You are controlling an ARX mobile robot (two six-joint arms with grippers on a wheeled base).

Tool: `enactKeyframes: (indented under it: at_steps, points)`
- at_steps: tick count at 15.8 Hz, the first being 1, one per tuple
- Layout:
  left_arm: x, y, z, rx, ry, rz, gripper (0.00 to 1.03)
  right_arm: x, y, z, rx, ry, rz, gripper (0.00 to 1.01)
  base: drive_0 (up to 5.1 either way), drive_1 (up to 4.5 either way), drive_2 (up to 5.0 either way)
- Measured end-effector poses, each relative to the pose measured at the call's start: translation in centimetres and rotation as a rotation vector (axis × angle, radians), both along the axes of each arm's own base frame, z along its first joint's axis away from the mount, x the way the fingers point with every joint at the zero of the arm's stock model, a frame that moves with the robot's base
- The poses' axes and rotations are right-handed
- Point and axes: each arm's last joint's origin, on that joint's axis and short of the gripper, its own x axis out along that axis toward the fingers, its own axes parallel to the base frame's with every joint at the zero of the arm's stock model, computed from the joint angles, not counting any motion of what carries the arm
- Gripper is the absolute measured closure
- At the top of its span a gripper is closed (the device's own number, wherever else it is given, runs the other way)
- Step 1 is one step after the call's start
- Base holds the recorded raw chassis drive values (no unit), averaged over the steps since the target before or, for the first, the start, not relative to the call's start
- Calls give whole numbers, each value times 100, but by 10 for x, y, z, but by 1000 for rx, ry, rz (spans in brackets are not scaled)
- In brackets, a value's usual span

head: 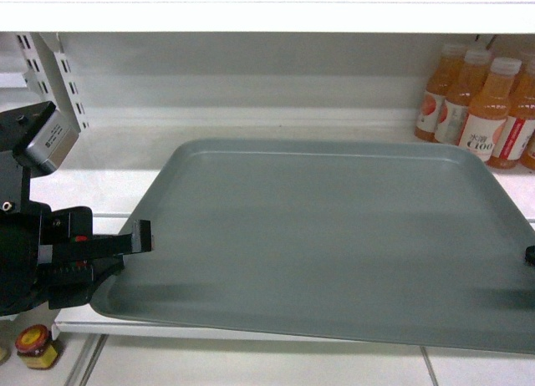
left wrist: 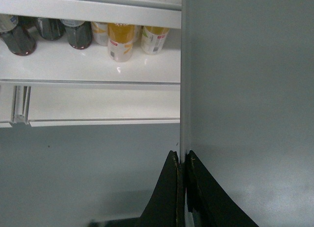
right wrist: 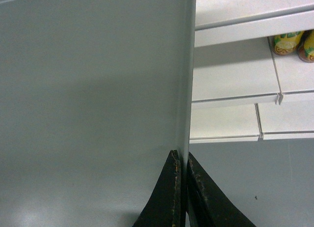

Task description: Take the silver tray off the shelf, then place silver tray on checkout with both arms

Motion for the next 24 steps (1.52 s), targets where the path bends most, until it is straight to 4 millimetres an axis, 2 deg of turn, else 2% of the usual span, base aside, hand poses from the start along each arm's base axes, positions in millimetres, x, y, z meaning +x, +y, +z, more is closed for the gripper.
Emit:
enactKeyframes:
  at_steps: [24]
  points:
    - [0, 0, 0, 0, -3, 0, 100, 0, 0, 0, -2, -2, -3, 98, 8, -398, 415]
